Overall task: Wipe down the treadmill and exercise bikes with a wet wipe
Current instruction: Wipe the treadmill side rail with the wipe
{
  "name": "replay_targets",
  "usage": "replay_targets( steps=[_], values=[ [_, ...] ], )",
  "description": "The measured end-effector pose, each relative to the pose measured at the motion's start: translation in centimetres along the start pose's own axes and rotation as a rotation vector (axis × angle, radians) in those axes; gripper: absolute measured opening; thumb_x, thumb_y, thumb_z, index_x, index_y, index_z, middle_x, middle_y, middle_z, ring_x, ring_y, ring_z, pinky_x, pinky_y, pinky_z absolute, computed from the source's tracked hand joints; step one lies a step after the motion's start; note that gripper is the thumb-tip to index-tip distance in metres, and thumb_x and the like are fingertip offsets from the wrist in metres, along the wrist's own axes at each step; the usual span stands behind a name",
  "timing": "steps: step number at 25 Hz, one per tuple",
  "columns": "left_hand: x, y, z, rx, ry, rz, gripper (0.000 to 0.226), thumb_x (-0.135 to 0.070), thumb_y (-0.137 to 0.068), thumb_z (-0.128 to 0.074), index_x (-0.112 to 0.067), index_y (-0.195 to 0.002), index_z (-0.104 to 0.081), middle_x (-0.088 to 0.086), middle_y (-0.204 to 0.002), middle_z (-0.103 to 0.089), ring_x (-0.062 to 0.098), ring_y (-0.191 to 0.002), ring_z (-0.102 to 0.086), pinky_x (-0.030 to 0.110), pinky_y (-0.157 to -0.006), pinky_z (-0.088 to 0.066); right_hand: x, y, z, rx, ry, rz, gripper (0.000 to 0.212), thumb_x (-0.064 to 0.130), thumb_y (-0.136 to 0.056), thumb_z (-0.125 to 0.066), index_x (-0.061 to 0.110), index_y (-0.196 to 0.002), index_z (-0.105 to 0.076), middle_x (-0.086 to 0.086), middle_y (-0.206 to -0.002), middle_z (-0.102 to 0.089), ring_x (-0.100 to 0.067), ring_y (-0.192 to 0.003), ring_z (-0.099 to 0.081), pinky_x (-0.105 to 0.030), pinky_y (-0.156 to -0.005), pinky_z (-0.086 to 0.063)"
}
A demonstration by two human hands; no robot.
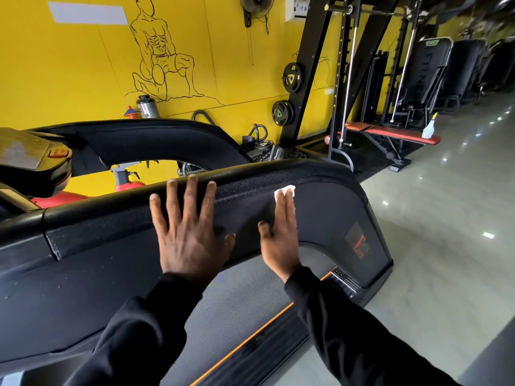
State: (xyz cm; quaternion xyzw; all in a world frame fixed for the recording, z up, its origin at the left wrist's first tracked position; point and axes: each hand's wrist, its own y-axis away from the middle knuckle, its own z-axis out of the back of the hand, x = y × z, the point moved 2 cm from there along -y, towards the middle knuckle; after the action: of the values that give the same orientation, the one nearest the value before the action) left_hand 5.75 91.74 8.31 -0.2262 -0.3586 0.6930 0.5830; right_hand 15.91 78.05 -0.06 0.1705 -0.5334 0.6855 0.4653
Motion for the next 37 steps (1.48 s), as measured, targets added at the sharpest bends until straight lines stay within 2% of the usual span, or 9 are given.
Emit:
replay_targets(
  steps=[5,9,13,17,21,25,29,33,37],
  values=[
    [0.7,0.3,-0.4,-0.007,-0.035,-0.031,0.109,-0.047,-0.056,-0.086,-0.015,-0.149,-0.041,0.018,-0.154,-0.035,0.041,-0.142,-0.022,0.051,-0.117,0.004,1.2,4.5,-1.8,0.176,0.247,0.441,0.081,0.021,-0.084,-0.048,0.016,-0.155,-0.011,-0.004,-0.164,0.003,-0.022,-0.151,0.004,-0.060,-0.114,-0.021],
    [0.8,0.4,-0.5,-0.009,-0.041,-0.028,0.109,-0.048,-0.056,-0.085,-0.016,-0.150,-0.040,0.018,-0.155,-0.035,0.040,-0.142,-0.021,0.050,-0.118,0.006,0.7,2.1,-1.4,0.054,0.067,-0.012,0.083,0.020,-0.083,-0.048,0.012,-0.156,-0.010,-0.002,-0.163,0.006,-0.017,-0.150,0.006,-0.056,-0.117,-0.018],
    [0.8,0.3,-0.5,-0.015,-0.048,-0.038,0.109,-0.047,-0.057,-0.084,-0.015,-0.150,-0.039,0.018,-0.155,-0.034,0.040,-0.142,-0.020,0.050,-0.118,0.006,-0.6,6.1,-2.5,0.233,0.273,0.349,0.084,0.028,-0.084,-0.045,0.018,-0.156,-0.004,-0.002,-0.163,0.010,-0.020,-0.150,0.008,-0.057,-0.116,-0.020],
    [0.8,0.4,-0.4,0.004,-0.056,-0.031,0.108,-0.047,-0.058,-0.082,-0.016,-0.151,-0.037,0.018,-0.156,-0.032,0.039,-0.143,-0.018,0.050,-0.117,0.007,-1.9,4.4,-2.4,0.113,0.109,-0.073,0.084,0.025,-0.083,-0.047,0.013,-0.155,-0.005,0.000,-0.161,0.011,-0.011,-0.149,0.010,-0.052,-0.117,-0.020],
    [0.8,0.5,-0.3,0.009,-0.060,-0.048,0.108,-0.047,-0.060,-0.082,-0.015,-0.152,-0.035,0.018,-0.156,-0.031,0.040,-0.144,-0.017,0.050,-0.117,0.007,-2.6,8.6,-3.1,0.312,0.281,0.297,0.082,0.033,-0.086,-0.042,0.016,-0.156,-0.003,-0.004,-0.163,0.011,-0.020,-0.150,0.006,-0.054,-0.116,-0.021],
    [0.8,0.6,0.0,0.015,-0.038,-0.048,0.107,-0.048,-0.059,-0.083,-0.015,-0.150,-0.038,0.016,-0.157,-0.031,0.038,-0.144,-0.017,0.048,-0.118,0.009,-3.5,7.4,-3.3,0.220,0.263,-0.047,0.084,0.033,-0.087,-0.046,0.015,-0.155,0.000,-0.003,-0.161,0.016,-0.019,-0.150,0.004,-0.055,-0.113,-0.027],
    [2.1,1.1,1.0,-0.015,-0.021,0.030,0.105,-0.048,-0.058,-0.083,-0.014,-0.149,-0.040,0.015,-0.154,-0.035,0.039,-0.144,-0.019,0.047,-0.117,0.011,-1.6,11.3,-4.0,0.331,0.396,0.344,0.080,0.037,-0.088,-0.041,0.014,-0.156,-0.006,-0.008,-0.163,0.007,-0.024,-0.151,0.000,-0.059,-0.112,-0.027],
    [4.0,1.7,1.8,-0.010,-0.065,0.054,0.108,-0.047,-0.059,-0.085,-0.014,-0.150,-0.038,0.017,-0.154,-0.034,0.041,-0.144,-0.020,0.047,-0.117,0.011,0.1,7.4,-3.3,0.212,0.305,0.171,0.078,0.038,-0.090,-0.040,0.013,-0.155,-0.007,-0.010,-0.163,0.003,-0.024,-0.150,0.001,-0.054,-0.114,-0.018],
    [4.1,1.9,1.6,-0.020,-0.066,0.046,0.107,-0.048,-0.059,-0.084,-0.013,-0.150,-0.039,0.017,-0.154,-0.036,0.041,-0.143,-0.021,0.049,-0.117,0.007,0.9,9.7,-4.2,0.294,0.421,0.548,0.082,0.038,-0.088,-0.051,0.012,-0.155,-0.013,-0.009,-0.163,0.002,-0.029,-0.150,-0.003,-0.064,-0.110,-0.026]
  ],
)
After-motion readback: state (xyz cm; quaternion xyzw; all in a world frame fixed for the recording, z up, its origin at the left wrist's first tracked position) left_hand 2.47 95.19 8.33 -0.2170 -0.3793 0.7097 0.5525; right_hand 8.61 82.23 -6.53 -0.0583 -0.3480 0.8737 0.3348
